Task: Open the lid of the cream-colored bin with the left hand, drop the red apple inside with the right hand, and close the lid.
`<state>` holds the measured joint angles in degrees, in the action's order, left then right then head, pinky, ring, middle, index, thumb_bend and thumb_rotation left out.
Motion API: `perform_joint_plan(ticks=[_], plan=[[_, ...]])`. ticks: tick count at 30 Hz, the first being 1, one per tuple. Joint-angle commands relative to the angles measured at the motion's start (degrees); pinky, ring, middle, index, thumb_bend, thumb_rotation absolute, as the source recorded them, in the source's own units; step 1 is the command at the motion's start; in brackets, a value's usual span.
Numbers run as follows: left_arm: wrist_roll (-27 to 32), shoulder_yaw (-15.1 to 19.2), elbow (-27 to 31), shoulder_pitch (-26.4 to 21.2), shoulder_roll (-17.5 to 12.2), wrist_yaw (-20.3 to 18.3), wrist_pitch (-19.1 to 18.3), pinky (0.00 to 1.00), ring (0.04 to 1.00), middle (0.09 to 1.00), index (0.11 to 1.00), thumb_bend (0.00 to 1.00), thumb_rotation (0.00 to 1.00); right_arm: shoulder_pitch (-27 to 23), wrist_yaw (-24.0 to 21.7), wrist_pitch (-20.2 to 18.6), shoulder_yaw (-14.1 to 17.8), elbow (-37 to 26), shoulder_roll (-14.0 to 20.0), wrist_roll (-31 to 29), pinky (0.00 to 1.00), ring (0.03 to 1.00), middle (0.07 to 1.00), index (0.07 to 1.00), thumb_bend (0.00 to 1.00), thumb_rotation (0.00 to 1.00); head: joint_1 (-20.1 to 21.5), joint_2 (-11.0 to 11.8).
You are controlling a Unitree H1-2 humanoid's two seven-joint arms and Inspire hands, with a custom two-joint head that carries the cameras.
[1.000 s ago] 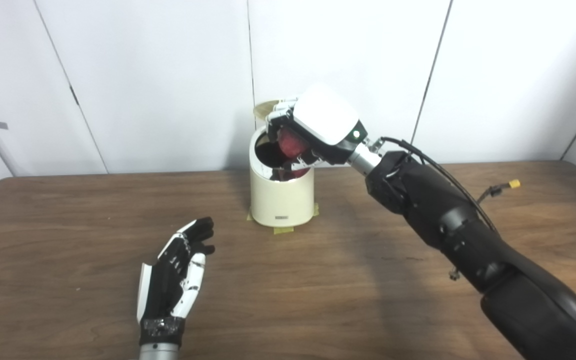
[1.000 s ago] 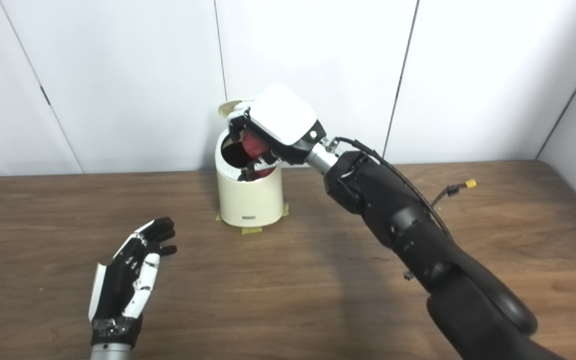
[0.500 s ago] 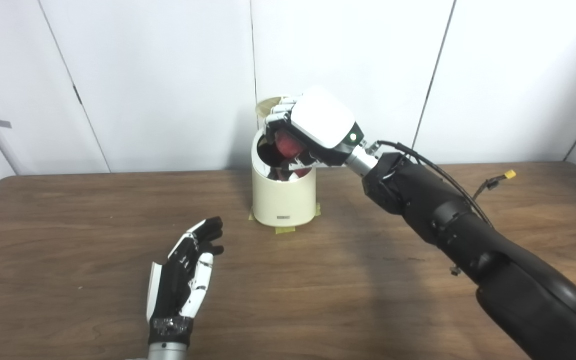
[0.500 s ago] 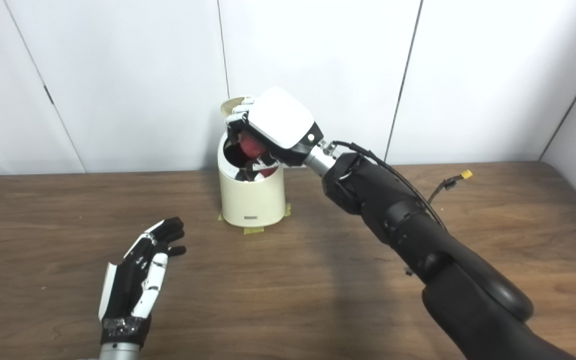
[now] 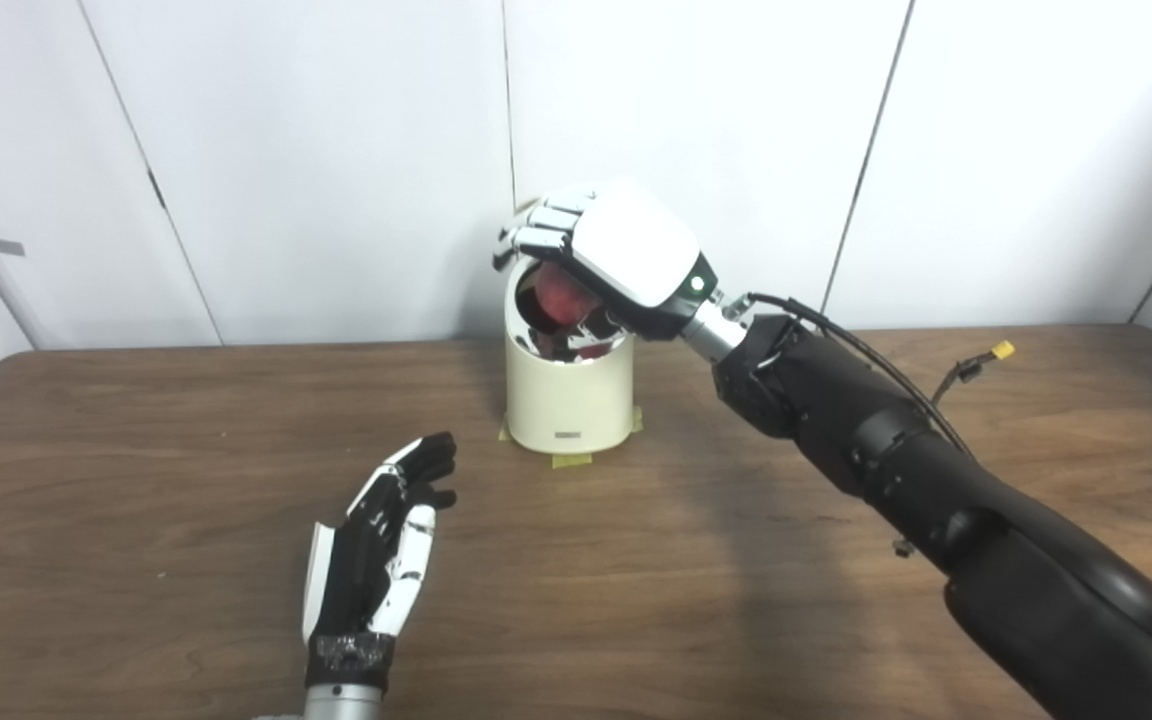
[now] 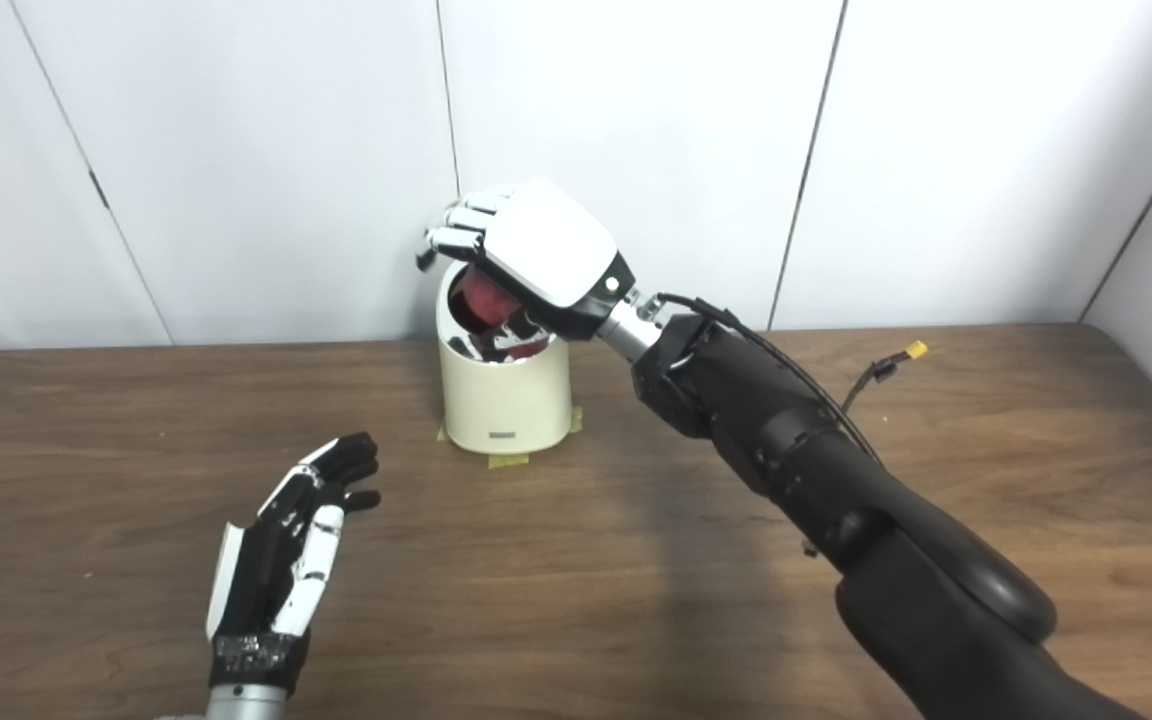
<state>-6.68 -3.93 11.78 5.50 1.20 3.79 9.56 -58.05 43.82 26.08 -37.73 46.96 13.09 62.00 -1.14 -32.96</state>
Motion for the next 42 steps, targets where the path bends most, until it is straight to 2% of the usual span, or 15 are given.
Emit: perform_joint_plan(ticks=[1, 12, 16, 19, 22, 24, 25, 27, 30, 33, 36, 37, 38, 39, 42], plan=[[0.0, -0.2, 1.5, 2.7, 0.9, 0.2, 0.4, 0.72, 0.814, 0.815, 0.793, 0.17, 0.64, -3.0, 1.3, 0.8, 0.9, -0.9, 0.7, -1.8, 0.49, 0.678, 0.757, 0.695, 0.96, 0.0, 0.0, -0.1], [0.1, 0.0, 1.4, 2.8, 0.4, -0.1, 0.2, 0.72, 0.812, 0.814, 0.792, 0.17, 0.64, -2.7, 0.7, 0.6, 1.6, -1.5, 1.2, -1.9, 0.49, 0.67, 0.745, 0.687, 0.97, 0.0, 0.4, -0.1], [0.2, 0.1, 1.6, 2.9, 0.3, -0.3, 0.1, 0.72, 0.816, 0.818, 0.797, 0.18, 0.65, -1.6, -0.1, 0.7, 2.8, -3.6, 1.6, -3.5, 0.5, 0.658, 0.731, 0.668, 0.9, 0.0, 0.5, -0.1], [0.2, 0.4, 1.8, 3.1, 0.6, 0.1, 0.2, 0.71, 0.808, 0.809, 0.787, 0.18, 0.63, 2.0, -0.7, 0.8, 5.6, -11.5, 1.8, -8.2, 0.47, 0.612, 0.681, 0.618, 0.78, 0.06, 0.4, -0.3], [0.0, 0.9, 1.0, 2.8, 0.7, 0.8, 2.2, 0.69, 0.788, 0.79, 0.769, 0.17, 0.6, 7.0, -0.6, 0.7, 9.7, -21.3, 0.5, -11.5, 0.45, 0.55, 0.599, 0.552, 0.73, 0.14, 0.3, -0.4], [-0.2, 1.2, 0.7, 2.8, 0.8, 1.2, 2.7, 0.69, 0.779, 0.78, 0.755, 0.18, 0.61, 10.4, -0.5, 0.0, 12.5, -27.2, -0.6, -12.1, 0.41, 0.484, 0.548, 0.5, 0.56, 0.15, 0.4, -0.4], [-0.2, 1.4, 0.5, 2.7, 0.9, 1.4, 2.9, 0.69, 0.774, 0.776, 0.75, 0.18, 0.61, 12.5, -0.9, 0.3, 13.1, -30.5, -0.9, -14.7, 0.37, 0.442, 0.526, 0.493, 0.54, 0.15, 0.6, -0.3], [-0.1, 1.5, 0.2, 2.7, 1.0, 1.5, 3.2, 0.69, 0.767, 0.772, 0.744, 0.18, 0.6, 17.0, -3.3, 0.4, 15.6, -36.2, -1.9, -18.6, 0.34, 0.401, 0.508, 0.488, 0.52, 0.14, 0.7, -0.3], [0.0, 1.4, 0.0, 2.6, 0.9, 1.5, 3.4, 0.68, 0.765, 0.774, 0.746, 0.17, 0.6, 23.9, -7.5, 0.0, 19.3, -42.3, -2.2, -23.1, 0.36, 0.416, 0.478, 0.505, 0.52, 0.02, 0.7, -0.2], [0.1, 1.5, 0.2, 2.7, 0.7, 1.4, 3.0, 0.68, 0.765, 0.776, 0.752, 0.17, 0.61, 31.0, -14.5, -4.0, 23.1, -47.5, -1.7, -29.7, 0.38, 0.443, 0.493, 0.479, 0.52, 0.01, 0.8, -0.4], [-0.1, 1.7, 0.4, 2.8, 0.4, 1.3, 2.3, 0.67, 0.761, 0.774, 0.753, 0.17, 0.61, 36.0, -17.3, -5.9, 27.0, -49.4, -2.4, -32.4, 0.35, 0.435, 0.486, 0.487, 0.51, 0.01, 1.1, -0.5], [0.1, 1.9, 0.6, 2.9, 0.3, 1.2, 2.0, 0.67, 0.762, 0.773, 0.754, 0.17, 0.61, 37.9, -18.4, -6.7, 28.4, -49.8, -2.7, -34.5, 0.33, 0.42, 0.484, 0.489, 0.51, 0.01, 1.1, -0.6], [0.2, 2.0, 0.8, 3.0, 0.3, 1.1, 1.7, 0.67, 0.763, 0.773, 0.755, 0.18, 0.61, 39.8, -19.6, -8.1, 29.7, -50.5, -2.9, -36.1, 0.26, 0.341, 0.479, 0.497, 0.51, 0.01, 1.2, -0.6], [0.4, 2.1, 0.9, 3.0, 0.2, 1.1, 1.5, 0.67, 0.764, 0.772, 0.756, 0.18, 0.62, 41.7, -21.1, -9.3, 30.7, -51.4, -3.0, -38.2, 0.3, 0.378, 0.505, 0.492, 0.5, 0.09, 1.2, -0.6], [1.0, 2.4, 1.0, 3.1, 0.2, 0.8, 1.3, 0.66, 0.764, 0.769, 0.751, 0.19, 0.6, 46.6, -28.9, -14.3, 31.6, -55.5, -2.5, -48.2, 0.49, 0.565, 0.607, 0.494, 0.48, 0.15, 1.4, -0.7]])
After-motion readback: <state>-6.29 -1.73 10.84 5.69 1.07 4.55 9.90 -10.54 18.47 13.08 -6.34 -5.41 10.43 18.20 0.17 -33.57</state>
